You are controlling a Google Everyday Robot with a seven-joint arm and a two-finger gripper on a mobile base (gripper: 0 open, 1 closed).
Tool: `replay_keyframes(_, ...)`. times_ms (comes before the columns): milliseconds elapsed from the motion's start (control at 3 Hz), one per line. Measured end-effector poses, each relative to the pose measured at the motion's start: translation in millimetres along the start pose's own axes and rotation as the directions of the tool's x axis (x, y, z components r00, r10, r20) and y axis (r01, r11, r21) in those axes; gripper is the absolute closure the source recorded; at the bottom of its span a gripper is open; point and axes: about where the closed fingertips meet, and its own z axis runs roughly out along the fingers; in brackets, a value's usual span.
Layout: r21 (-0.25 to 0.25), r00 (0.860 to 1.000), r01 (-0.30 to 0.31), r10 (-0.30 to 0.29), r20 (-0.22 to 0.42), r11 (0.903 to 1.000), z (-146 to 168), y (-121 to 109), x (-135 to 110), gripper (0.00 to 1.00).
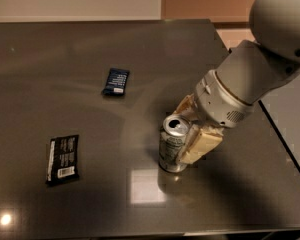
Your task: Move 7up can near rxbar blueberry
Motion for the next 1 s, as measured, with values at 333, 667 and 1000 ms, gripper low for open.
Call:
replay_keyframes(333,0.006,1.000,-0.001,0.001,0.024,1.0000,-4.8,-4.2,-6.9,0.63)
replay_keyframes(667,0.056,0.998,-0.030,0.027,0.051,0.9980,-22.7,-27.9,-12.9,0.87)
replay_keyframes(1000,0.123,0.995,-0.063,0.054,0.079,0.9904,-48.6,-67.1,-22.4,1.00)
